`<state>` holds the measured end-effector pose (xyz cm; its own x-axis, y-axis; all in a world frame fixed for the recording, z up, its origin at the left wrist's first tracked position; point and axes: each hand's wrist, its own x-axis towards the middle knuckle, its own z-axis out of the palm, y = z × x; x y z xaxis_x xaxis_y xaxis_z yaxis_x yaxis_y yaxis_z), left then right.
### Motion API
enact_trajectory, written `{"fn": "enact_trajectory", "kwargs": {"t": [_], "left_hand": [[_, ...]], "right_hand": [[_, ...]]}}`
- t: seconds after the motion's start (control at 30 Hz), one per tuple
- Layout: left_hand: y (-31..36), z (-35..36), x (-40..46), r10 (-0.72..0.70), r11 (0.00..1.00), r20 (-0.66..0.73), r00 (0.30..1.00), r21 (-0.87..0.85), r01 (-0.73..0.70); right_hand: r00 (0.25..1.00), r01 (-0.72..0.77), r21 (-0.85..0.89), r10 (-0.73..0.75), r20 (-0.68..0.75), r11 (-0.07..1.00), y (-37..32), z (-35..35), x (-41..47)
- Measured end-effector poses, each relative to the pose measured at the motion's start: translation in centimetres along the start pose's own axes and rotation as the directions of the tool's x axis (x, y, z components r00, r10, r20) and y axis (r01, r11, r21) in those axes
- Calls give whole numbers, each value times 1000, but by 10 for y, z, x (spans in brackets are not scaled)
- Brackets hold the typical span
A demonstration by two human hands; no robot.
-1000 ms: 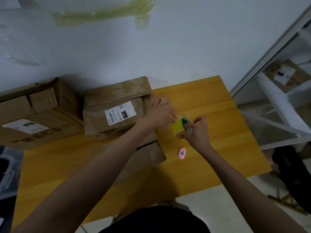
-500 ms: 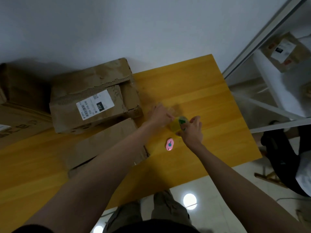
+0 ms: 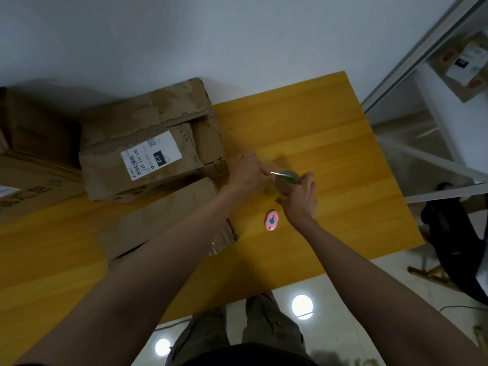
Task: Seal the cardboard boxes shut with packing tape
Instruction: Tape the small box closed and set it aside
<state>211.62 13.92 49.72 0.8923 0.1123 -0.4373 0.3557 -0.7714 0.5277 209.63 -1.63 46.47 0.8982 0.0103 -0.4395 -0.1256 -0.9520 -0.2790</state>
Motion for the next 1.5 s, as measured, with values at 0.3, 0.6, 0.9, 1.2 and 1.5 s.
{"fn": "enact_trajectory", "kwargs": {"t": [0.3, 0.6, 0.9, 1.2, 1.5], "left_hand": [[16, -30, -10, 208, 921, -92, 974, -317, -226], [2, -92, -48, 93, 926, -97, 991, -358, -122], [-18, -105, -79, -129, 925, -123, 984, -373, 75], [-41, -67, -105, -289, 883, -414, 863, -464, 73], [-53, -27, -105, -277, 876, -578, 768, -480, -45]], "right_hand": [[975, 189, 201, -159, -157, 961, 1, -24, -19], [985, 86, 690, -166, 50, 719, -4, -54, -20], [836, -162, 720, -293, 463, 675, -34, -56, -9], [648, -557, 708, -307, 697, 434, -55, -9, -17], [664, -621, 740, -328, 672, 259, -75, 22, -31]]}}
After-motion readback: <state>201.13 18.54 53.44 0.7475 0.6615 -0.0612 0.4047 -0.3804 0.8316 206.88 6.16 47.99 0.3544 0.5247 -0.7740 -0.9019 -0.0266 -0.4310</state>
